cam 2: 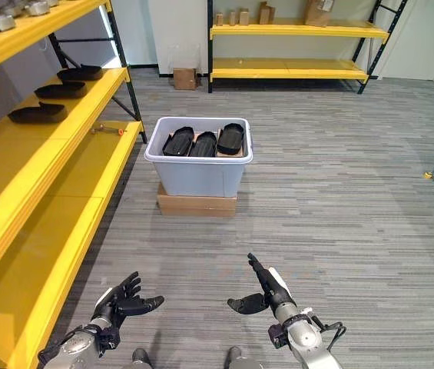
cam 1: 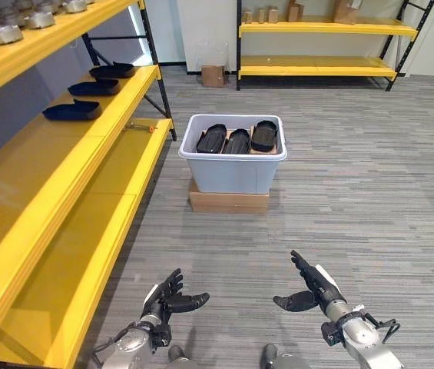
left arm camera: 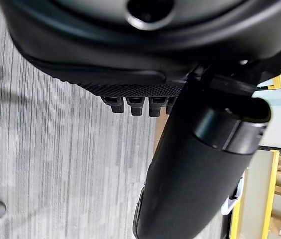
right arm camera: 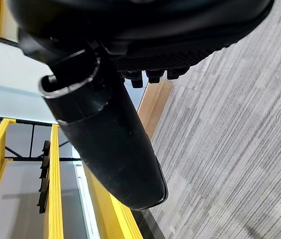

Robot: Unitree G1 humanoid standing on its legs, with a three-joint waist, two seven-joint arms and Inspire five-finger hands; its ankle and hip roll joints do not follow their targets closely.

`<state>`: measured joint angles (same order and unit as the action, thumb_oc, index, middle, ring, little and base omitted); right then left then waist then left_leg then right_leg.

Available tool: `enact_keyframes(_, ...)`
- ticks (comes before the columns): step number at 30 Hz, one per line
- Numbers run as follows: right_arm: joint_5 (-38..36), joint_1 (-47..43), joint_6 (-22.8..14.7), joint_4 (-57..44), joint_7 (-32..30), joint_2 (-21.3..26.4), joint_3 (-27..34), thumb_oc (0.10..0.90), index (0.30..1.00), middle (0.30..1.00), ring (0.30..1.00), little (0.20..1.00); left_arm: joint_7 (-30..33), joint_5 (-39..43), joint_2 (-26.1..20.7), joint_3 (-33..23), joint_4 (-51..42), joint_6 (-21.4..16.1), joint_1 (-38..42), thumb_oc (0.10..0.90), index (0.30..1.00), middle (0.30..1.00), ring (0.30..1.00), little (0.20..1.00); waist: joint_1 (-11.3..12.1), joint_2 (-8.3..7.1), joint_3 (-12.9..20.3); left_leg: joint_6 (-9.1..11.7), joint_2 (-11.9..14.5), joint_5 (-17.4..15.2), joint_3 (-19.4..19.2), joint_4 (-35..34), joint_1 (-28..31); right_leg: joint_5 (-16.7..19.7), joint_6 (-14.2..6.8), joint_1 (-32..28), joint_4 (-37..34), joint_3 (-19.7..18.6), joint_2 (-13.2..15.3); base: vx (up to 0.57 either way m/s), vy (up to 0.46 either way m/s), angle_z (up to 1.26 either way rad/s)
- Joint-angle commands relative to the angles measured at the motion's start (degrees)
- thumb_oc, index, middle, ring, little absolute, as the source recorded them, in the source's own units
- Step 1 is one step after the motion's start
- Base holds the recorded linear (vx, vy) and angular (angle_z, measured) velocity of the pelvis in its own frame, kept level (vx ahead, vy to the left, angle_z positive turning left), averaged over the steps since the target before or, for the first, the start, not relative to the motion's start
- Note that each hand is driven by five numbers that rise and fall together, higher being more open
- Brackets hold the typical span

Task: Move parts from the plastic box to the shelf.

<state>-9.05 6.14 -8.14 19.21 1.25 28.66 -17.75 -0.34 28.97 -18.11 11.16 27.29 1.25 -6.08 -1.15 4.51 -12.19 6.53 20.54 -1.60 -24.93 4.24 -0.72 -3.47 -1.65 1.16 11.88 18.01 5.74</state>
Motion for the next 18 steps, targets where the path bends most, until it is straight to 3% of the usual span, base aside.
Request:
enact_keyframes(1, -1.3, -3.0, -6.1, -6.3, -2.0, -1.6, 1.4, 0.900, 1.000, 1.000, 1.000, 1.000, 0.2, -0.3, -3.7, -4.4, -7.1, -6.1, 0.2, 0.900, 1.000, 1.000, 1.000, 1.000, 0.6, -4.24, 0.7, 2.4, -0.1, 12.6, 0.3, -3.9, -1.1, -13.8, -2.0, -7.6, 8.9, 1.8, 0.3, 0.38, 0.184, -0.31)
enact_keyframes(2, -2.1, -3.1, -6.2, -6.2, -3.1, -2.1, 1.4, 0.900, 1.000, 1.000, 1.000, 1.000, -0.2, -1.0, -3.9, -4.5, -7.1, -6.0, 0.2, 0.900, 1.000, 1.000, 1.000, 1.000, 0.8, -4.10, 0.5, 2.1, -0.6, 12.0, 1.1, -2.8, -1.1, -15.0, -1.8, -7.2, 11.0, 1.7, 0.2, 0.51, 0.293, 0.14)
enact_keyframes(3, -2.2, -3.8, -6.2, -5.7, -3.5, -2.9, 1.9, 0.900, 1.000, 1.000, 1.000, 1.000, -1.6, -1.9, -4.2, -4.3, -7.0, -5.9, 1.3, 0.900, 1.000, 1.000, 1.000, 1.000, 1.1, -3.54, 0.1, 0.2, -1.9, 10.0, 1.6, 0.5, -2.1, -15.4, -1.0, -6.1, 13.4, 1.5, 0.0, 0.45, 0.274, 0.19)
enact_keyframes(8, -1.5, -4.0, -6.5, -5.7, -3.9, -2.9, 2.2, 0.900, 1.000, 1.000, 1.000, 1.000, -4.4, -2.5, -5.2, -2.5, -6.7, -6.9, 3.1, 0.900, 1.000, 1.000, 1.000, 1.000, 1.3, -3.36, -0.3, -2.2, -6.5, 5.4, 3.9, 4.7, -3.7, -15.4, -1.8, -5.3, 15.5, -0.6, 2.3, 0.35, 0.190, 0.04)
enact_keyframes(14, -1.1, -4.1, -7.3, -5.5, -5.1, -3.1, 2.0, 0.900, 1.000, 1.000, 1.000, 1.000, -5.7, -1.8, -6.3, -1.1, -8.4, -7.8, 3.6, 0.900, 1.000, 1.000, 1.000, 1.000, 2.2, -3.15, -0.6, -4.1, -9.0, 2.9, 4.7, 7.3, -6.3, -16.5, -2.9, -5.6, 16.5, -1.6, 3.6, 0.23, 0.120, -0.08)
enact_keyframes(18, -0.8, -4.4, -7.7, -6.8, -5.5, -3.1, 1.6, 0.900, 1.000, 1.000, 1.000, 1.000, -6.8, -1.7, -6.7, 0.2, -8.6, -7.6, 3.9, 0.900, 1.000, 1.000, 1.000, 1.000, 2.2, -4.02, -0.1, -6.5, -10.8, 0.9, 4.0, 8.1, -7.0, -15.9, -4.3, -5.8, 20.1, -3.0, 3.2, 0.13, 0.133, -0.08)
